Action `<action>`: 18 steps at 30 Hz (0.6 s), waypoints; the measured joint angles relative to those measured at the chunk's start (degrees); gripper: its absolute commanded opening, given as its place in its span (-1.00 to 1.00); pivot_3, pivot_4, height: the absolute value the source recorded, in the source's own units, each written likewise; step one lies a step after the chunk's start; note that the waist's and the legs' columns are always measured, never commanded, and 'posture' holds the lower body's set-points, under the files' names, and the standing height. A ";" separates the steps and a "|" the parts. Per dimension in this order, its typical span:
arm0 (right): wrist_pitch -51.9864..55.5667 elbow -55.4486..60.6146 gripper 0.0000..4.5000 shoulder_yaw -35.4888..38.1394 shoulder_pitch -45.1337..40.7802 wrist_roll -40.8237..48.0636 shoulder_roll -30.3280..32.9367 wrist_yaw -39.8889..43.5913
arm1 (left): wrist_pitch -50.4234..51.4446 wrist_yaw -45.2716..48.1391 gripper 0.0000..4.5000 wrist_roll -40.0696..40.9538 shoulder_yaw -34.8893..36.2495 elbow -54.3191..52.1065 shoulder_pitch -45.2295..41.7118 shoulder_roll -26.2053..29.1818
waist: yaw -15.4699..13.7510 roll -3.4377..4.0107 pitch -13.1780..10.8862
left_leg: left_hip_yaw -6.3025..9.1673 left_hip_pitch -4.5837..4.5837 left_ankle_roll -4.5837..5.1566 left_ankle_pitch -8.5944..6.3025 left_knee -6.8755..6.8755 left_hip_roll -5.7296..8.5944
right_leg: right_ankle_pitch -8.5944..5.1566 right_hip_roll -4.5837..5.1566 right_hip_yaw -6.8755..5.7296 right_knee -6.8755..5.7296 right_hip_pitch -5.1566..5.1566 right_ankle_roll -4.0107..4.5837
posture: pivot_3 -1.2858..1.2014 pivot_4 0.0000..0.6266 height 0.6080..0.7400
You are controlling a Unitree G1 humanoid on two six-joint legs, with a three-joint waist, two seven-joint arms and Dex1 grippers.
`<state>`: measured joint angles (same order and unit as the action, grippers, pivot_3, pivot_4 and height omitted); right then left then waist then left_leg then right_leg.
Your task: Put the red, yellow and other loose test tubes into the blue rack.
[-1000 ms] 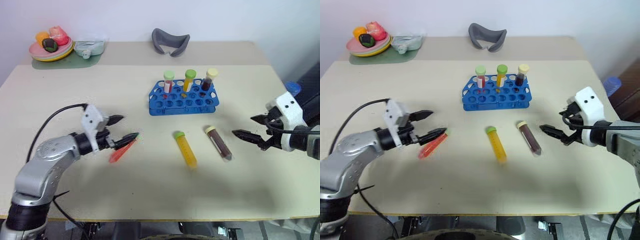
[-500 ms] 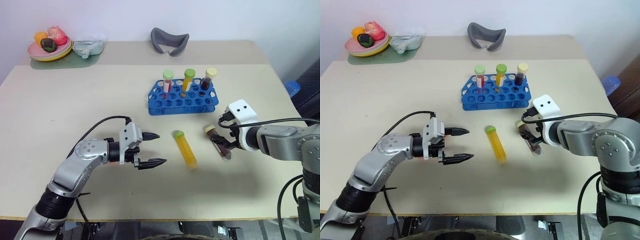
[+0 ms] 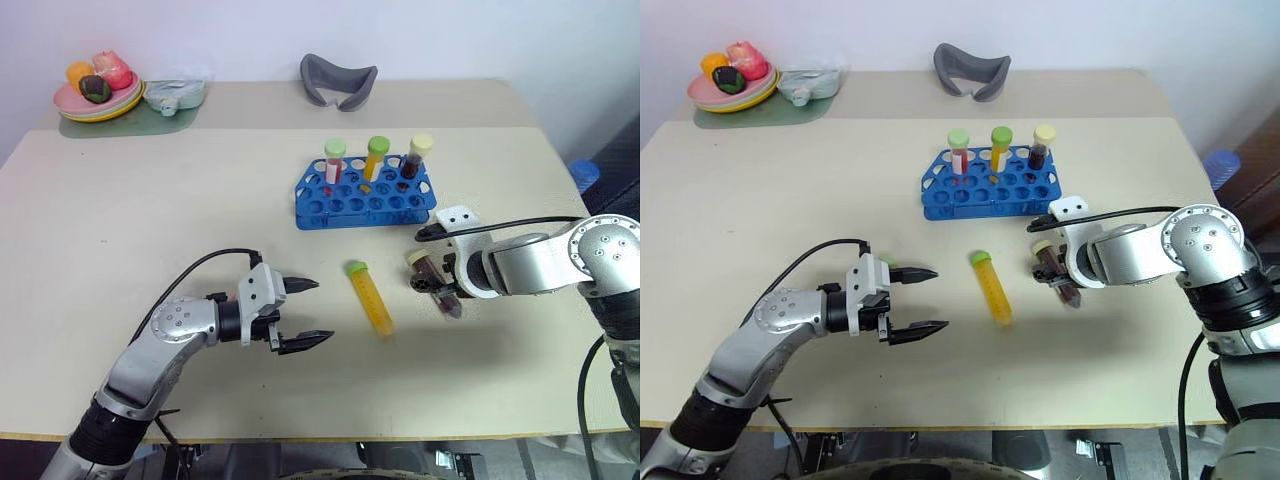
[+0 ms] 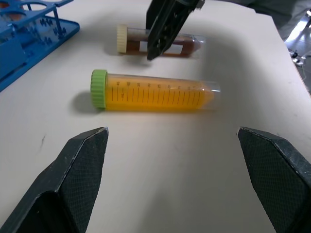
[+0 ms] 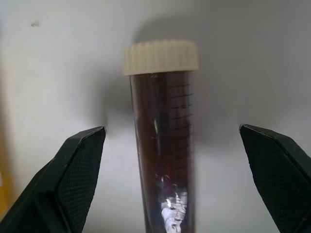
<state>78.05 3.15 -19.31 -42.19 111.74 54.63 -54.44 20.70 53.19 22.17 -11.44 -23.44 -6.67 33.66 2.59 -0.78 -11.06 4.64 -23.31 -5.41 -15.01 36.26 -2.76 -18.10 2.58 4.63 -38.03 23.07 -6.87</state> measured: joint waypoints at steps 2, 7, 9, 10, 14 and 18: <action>-0.57 -1.47 1.00 -1.68 -1.92 0.36 -0.07 -0.91 | -0.44 0.01 0.93 -0.31 -0.01 0.09 0.50 -0.03 | -0.03 0.01 0.01 | 0.00 -0.01 0.00 0.00 0.01 0.00 | 0.00 0.00 0.01 -0.01 0.02 0.00 | 0.03 -0.52 1.00; -0.91 -3.73 0.89 -4.89 -5.16 0.98 -1.03 -2.83 | -1.66 0.02 0.97 -0.43 0.08 0.12 1.42 -0.02 | -0.01 0.01 0.01 | 0.00 -0.01 0.00 0.00 0.01 0.00 | 0.00 0.00 0.01 -0.03 0.03 0.01 | 0.03 -0.52 1.00; -1.04 -4.01 0.63 -5.12 -5.31 1.09 -1.43 -3.03 | -2.11 0.02 1.00 -0.45 0.08 0.13 1.44 -0.02 | 0.00 0.02 0.02 | 0.00 0.00 0.00 0.00 0.01 0.00 | 0.00 -0.01 0.01 -0.04 0.03 0.01 | 0.03 -0.52 1.00; -1.05 -4.00 0.43 -5.23 -5.37 1.23 -1.86 -3.01 | -2.21 -0.01 1.00 -0.46 0.09 0.13 1.43 -0.02 | 0.00 0.03 0.03 | 0.00 0.00 0.00 0.00 0.01 0.00 | 0.00 -0.01 0.01 -0.04 0.03 0.01 | 0.03 -0.52 1.00; -1.24 -3.99 -0.50 -5.59 -5.58 1.56 -2.36 -2.73 | -2.20 -0.53 1.00 -0.46 0.09 0.12 1.42 -0.02 | -0.12 0.03 0.04 | 0.00 -0.01 0.00 0.00 0.02 0.00 | 0.00 0.00 0.01 -0.04 0.03 0.01 | 0.03 -0.52 1.00; -1.27 -4.03 -0.65 -5.79 -5.81 1.51 -2.37 -2.45 | -2.00 -0.91 1.00 -0.45 0.08 0.12 1.30 -0.02 | -0.14 0.03 0.04 | 0.00 -0.02 0.00 0.00 0.02 0.00 | 0.00 0.00 0.00 -0.04 0.03 0.01 | 0.03 -0.52 1.00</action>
<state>76.78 -0.87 -25.10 -48.00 113.26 52.26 -56.89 18.69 52.28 21.72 -11.36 -23.32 -5.37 33.64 2.45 -0.75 -11.02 4.63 -23.33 -5.41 -15.00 36.28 -2.76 -18.10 2.59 4.64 -38.06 23.09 -6.87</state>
